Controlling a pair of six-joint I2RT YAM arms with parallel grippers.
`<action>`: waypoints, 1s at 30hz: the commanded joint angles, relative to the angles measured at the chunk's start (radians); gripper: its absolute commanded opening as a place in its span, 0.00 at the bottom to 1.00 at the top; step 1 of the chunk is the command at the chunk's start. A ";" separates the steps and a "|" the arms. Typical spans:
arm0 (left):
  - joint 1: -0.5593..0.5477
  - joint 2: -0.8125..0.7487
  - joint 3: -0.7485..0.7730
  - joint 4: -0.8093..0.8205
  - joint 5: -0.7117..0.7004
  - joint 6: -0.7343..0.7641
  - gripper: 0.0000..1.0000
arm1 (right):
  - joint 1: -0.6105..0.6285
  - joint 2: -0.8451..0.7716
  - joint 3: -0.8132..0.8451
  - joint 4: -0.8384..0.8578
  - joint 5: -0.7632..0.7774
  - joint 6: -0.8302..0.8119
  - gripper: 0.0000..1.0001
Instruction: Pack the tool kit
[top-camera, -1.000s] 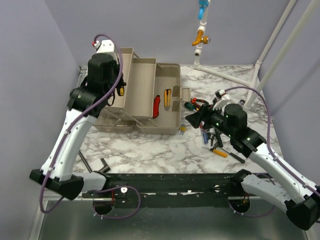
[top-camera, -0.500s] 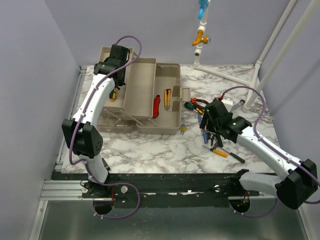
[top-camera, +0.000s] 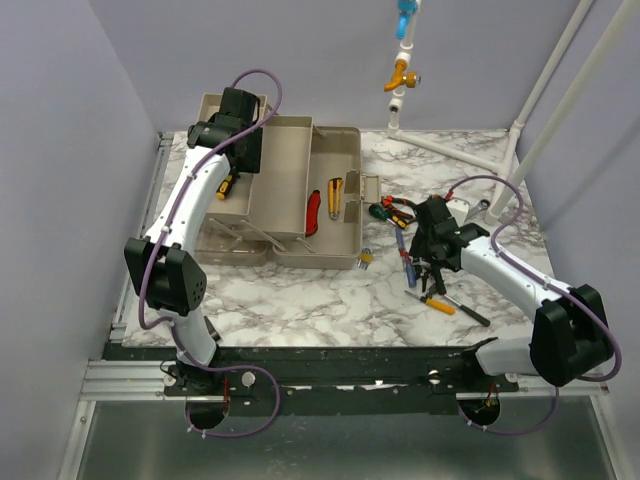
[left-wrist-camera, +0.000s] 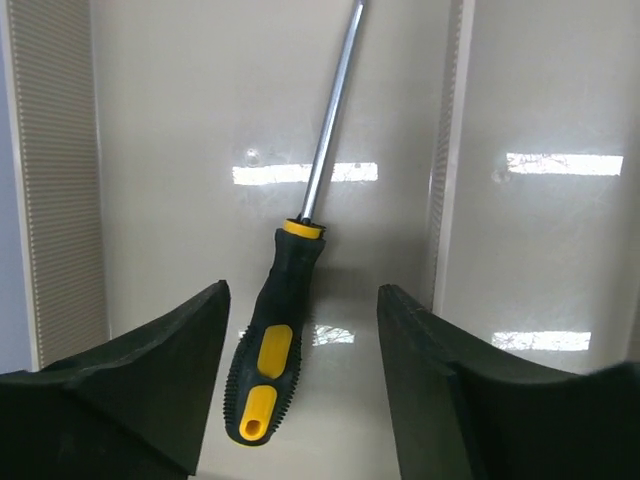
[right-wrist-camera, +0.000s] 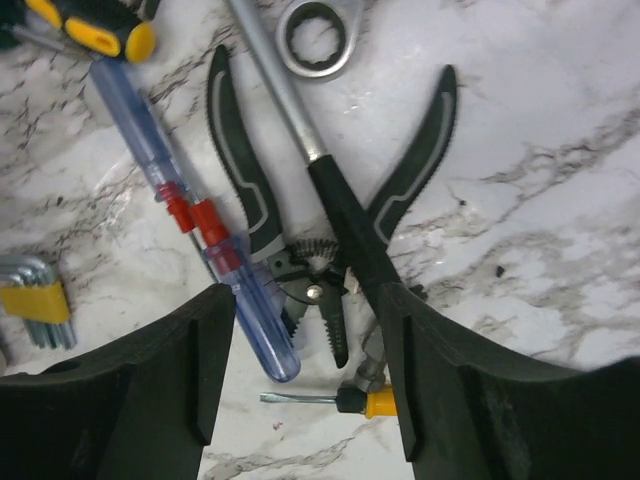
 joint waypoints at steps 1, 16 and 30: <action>-0.001 -0.066 0.023 -0.024 0.050 -0.029 0.70 | -0.008 0.036 -0.012 0.120 -0.193 -0.153 0.62; -0.012 -0.643 -0.309 0.188 0.507 -0.147 0.99 | -0.009 0.167 -0.049 0.202 -0.320 -0.211 0.49; -0.040 -0.806 -0.733 0.637 0.976 -0.448 0.97 | -0.008 0.200 -0.057 0.200 -0.330 -0.184 0.09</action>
